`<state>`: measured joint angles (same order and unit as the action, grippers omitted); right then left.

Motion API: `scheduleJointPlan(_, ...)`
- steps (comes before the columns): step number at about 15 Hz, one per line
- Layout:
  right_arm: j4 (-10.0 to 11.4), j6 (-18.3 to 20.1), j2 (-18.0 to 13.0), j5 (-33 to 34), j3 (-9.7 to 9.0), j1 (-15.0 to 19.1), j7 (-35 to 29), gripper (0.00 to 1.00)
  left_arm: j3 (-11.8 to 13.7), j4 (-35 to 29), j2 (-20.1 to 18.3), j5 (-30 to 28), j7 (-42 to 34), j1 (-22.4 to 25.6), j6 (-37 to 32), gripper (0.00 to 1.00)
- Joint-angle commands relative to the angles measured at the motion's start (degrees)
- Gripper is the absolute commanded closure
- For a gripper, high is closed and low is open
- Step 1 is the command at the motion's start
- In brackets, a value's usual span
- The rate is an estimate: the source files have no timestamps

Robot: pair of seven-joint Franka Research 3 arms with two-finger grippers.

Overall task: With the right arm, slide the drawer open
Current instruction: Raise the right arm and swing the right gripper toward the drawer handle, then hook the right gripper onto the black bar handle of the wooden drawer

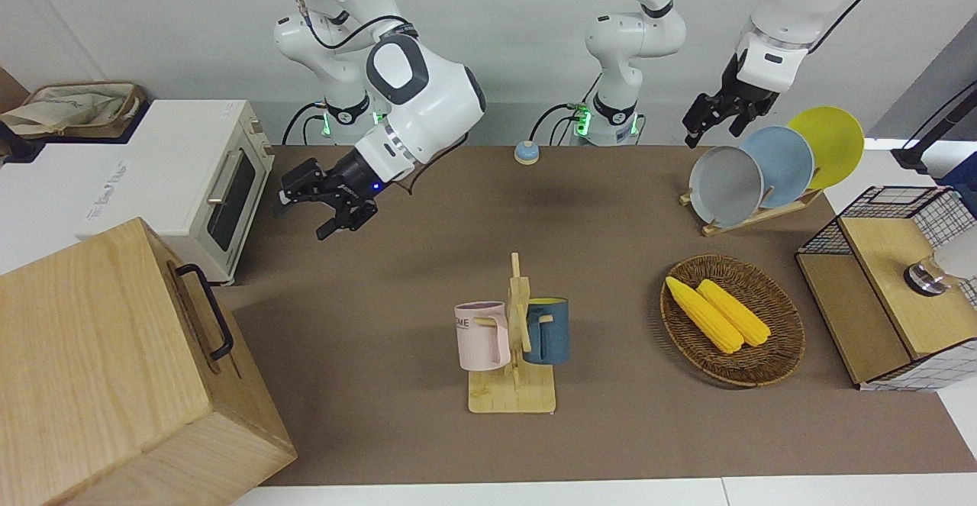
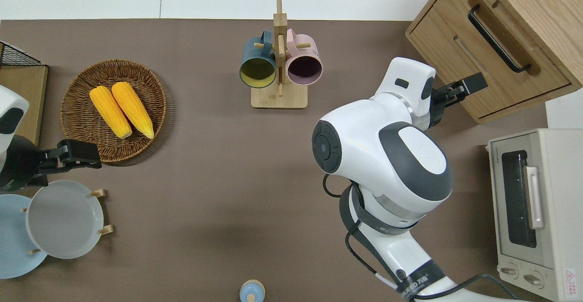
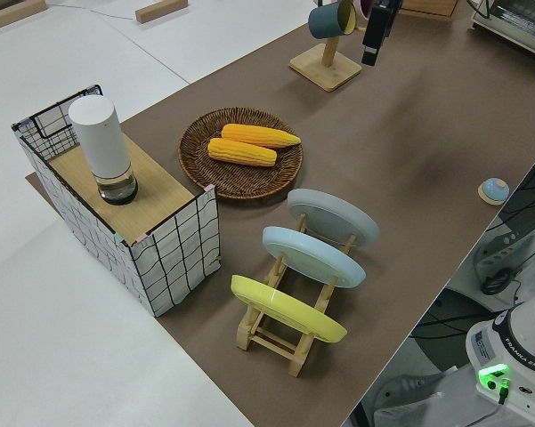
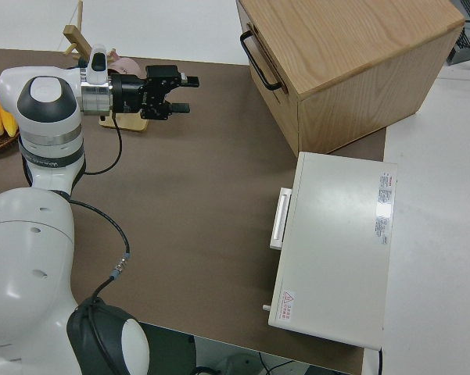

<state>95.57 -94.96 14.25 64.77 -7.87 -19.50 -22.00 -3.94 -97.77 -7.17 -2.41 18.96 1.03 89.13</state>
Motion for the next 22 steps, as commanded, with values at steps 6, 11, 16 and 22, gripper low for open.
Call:
scheduleJointPlan(6,0.76,0.21,3.06,9.58,0.04,-0.71,-1.29,0.015,0.25,0.21,-0.48,-0.05,-0.51,-0.07,-0.89,0.01)
scheduleJointPlan(11,0.67,-0.40,4.99,13.19,0.22,0.25,-1.38,0.015,0.25,0.21,-0.48,-0.05,-0.51,-0.07,-0.89,0.01)
scheduleJointPlan(16,0.58,-3.12,6.22,16.52,1.45,1.39,-1.29,0.015,0.25,0.21,-0.48,-0.05,-0.51,-0.07,-0.97,0.01)
scheduleJointPlan(22,0.58,-5.93,7.28,20.22,2.59,2.36,-1.29,0.015,0.25,0.21,-0.48,-0.05,-0.51,-0.07,-0.97,0.01)
